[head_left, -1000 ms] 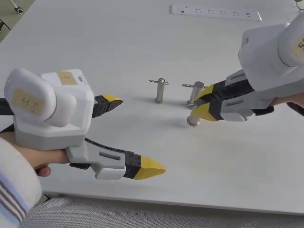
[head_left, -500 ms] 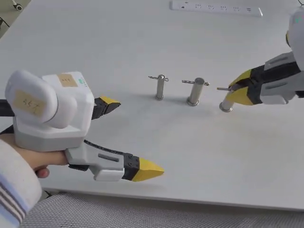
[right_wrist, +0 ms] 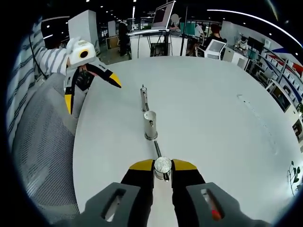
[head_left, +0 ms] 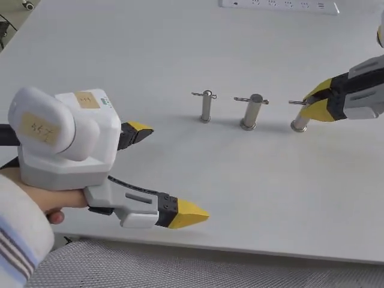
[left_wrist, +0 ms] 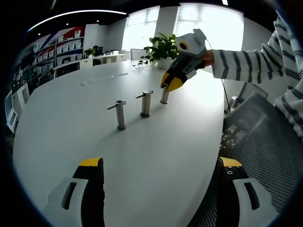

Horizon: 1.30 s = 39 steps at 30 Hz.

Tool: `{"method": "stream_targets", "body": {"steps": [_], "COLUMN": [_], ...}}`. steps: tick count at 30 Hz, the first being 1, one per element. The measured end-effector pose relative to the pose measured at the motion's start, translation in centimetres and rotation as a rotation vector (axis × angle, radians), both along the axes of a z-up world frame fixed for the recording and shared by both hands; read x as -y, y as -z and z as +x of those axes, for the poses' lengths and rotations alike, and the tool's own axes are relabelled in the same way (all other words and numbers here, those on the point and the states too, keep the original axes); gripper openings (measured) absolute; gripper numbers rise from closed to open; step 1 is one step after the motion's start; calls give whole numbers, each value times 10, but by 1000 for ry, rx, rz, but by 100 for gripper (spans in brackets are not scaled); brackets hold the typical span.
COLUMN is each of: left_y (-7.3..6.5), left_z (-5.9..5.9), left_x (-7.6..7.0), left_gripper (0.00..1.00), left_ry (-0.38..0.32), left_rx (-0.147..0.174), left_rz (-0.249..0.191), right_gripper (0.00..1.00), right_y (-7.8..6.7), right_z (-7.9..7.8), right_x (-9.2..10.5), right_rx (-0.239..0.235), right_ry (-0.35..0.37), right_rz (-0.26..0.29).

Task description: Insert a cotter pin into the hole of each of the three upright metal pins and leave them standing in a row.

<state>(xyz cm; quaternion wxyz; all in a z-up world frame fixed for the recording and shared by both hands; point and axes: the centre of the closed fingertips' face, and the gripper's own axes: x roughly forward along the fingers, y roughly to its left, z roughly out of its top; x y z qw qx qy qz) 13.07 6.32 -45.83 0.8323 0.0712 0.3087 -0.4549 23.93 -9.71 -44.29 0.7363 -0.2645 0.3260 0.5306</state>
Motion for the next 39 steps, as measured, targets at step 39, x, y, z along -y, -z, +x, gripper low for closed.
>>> {"method": "stream_targets", "body": {"steps": [39], "left_y": [0], "left_z": [-2], "left_x": [7], "left_gripper": [96], "left_ry": [-13], "left_rx": [-44], "left_rz": [-26], "right_gripper": [9], "right_y": [6], "right_z": [2], "right_x": [-6], "right_rx": [-38], "right_ry": [-5], "right_rz": [61]}}
